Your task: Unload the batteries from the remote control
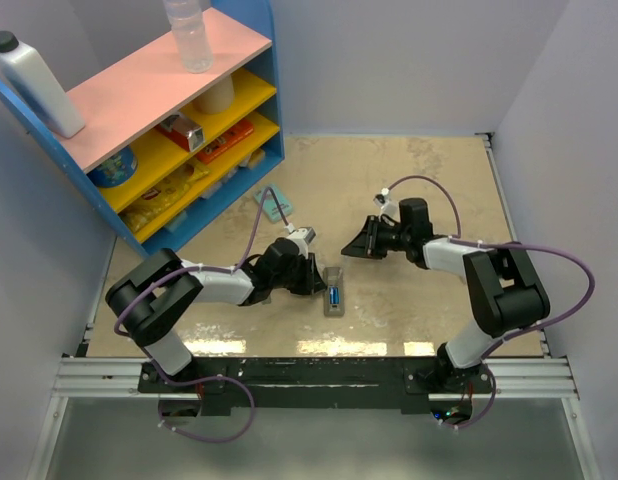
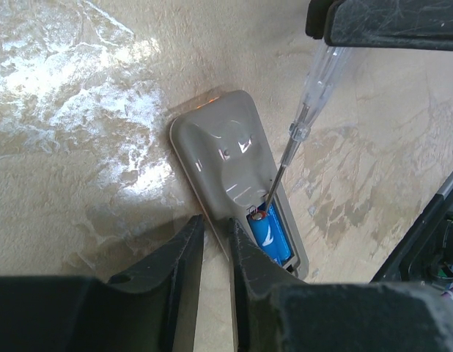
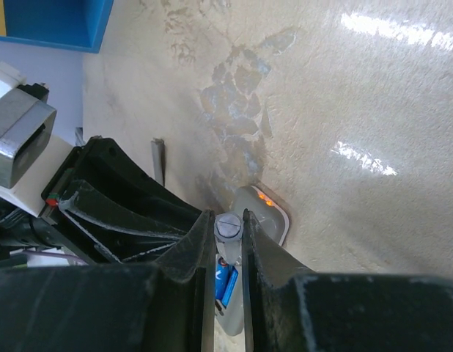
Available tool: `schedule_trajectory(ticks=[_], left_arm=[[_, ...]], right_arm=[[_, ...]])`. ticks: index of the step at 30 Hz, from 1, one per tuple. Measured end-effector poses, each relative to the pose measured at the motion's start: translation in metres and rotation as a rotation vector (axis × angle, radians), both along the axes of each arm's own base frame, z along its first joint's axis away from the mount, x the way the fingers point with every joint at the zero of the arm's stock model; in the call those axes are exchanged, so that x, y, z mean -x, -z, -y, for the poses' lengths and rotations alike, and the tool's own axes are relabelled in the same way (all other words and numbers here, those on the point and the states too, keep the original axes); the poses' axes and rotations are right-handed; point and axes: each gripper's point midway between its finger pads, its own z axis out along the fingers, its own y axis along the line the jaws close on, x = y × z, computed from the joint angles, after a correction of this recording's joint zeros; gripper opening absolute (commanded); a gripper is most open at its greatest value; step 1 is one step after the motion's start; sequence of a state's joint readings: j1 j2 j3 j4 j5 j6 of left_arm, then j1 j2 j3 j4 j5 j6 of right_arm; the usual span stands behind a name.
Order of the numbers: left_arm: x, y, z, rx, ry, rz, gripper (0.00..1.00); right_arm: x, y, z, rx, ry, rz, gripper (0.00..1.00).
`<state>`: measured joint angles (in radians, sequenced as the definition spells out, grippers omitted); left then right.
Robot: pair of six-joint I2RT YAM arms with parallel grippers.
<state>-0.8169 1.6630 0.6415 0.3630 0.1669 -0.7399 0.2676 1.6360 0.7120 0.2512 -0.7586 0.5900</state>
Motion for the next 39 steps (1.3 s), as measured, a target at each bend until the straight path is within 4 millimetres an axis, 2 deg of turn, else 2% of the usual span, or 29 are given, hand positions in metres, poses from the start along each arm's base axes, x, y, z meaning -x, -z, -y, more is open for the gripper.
schedule_trajectory(ticks=[16,23,28,32,35,39], left_arm=[[0.002,0.005,0.0,-0.01,-0.002,0.001,0.24],[0.002,0.004,-0.001,-0.014,-0.004,-0.001,0.24],[0.011,0.003,-0.011,-0.046,-0.009,-0.02,0.24],[0.019,-0.011,-0.017,-0.058,-0.014,0.002,0.24],[0.026,-0.028,-0.009,-0.025,0.009,0.037,0.24],[0.035,-0.033,0.0,-0.008,0.043,0.051,0.24]], right_arm=[[-0.006,-0.025,-0.006,-0.085,0.03,0.05,0.0],[-0.006,-0.024,-0.006,-0.083,0.028,0.052,0.0],[-0.005,-0.018,-0.003,-0.056,0.031,0.057,0.0],[-0.001,-0.01,0.0,-0.032,0.028,0.051,0.0],[0.001,-0.007,0.001,-0.029,0.025,0.048,0.0],[0.004,-0.006,0.001,-0.031,0.021,0.04,0.0]])
